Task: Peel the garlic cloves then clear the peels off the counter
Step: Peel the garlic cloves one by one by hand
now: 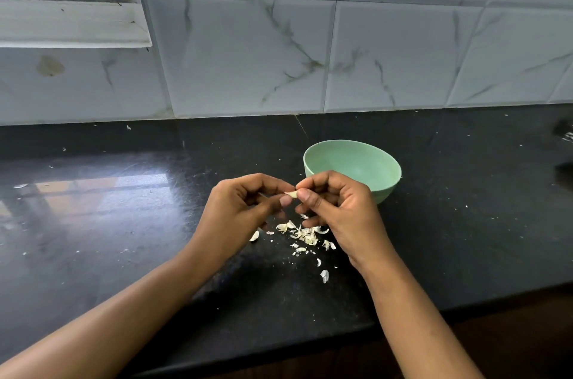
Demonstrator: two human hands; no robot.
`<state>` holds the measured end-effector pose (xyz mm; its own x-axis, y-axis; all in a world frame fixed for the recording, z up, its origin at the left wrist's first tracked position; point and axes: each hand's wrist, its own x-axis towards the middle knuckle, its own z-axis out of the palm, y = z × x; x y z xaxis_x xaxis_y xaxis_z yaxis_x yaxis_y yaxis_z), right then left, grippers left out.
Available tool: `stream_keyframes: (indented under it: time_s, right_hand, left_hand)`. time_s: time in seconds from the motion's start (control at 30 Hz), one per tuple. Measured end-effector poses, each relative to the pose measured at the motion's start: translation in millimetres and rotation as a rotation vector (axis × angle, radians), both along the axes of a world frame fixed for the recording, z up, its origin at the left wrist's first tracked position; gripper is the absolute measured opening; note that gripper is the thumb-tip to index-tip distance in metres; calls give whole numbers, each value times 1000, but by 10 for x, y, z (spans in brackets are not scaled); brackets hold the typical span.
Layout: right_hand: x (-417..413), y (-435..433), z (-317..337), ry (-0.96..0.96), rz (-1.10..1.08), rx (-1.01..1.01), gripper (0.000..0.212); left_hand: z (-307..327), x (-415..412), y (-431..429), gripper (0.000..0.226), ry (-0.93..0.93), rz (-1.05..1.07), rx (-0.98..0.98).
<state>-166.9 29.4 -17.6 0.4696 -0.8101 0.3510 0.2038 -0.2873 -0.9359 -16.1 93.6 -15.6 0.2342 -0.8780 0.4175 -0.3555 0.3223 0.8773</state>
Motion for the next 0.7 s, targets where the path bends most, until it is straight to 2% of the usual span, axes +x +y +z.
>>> stream_keyframes:
  time_s: [0.07,0.2,0.33,0.53,0.7]
  right_hand:
    - [-3,11,15,-24,42,51,7]
    - [-30,11,40,-86,71,131,4]
    - [-37,-2,44,-129,37,159,2]
    - [-36,-29,36,-153,-119,45,4]
    - [-51,-44,25,-149,-157,11,4]
  left_hand:
    - [-1,-5,7,9,61,-30,-6]
    - [-9,0,-3,14,143,-113,33]
    - [-33,5,-12,32,89,-181,97]
    - [-120,35,-17,67,-17,-298,248]
    - [-104,30,-10,79,-30,-350,234]
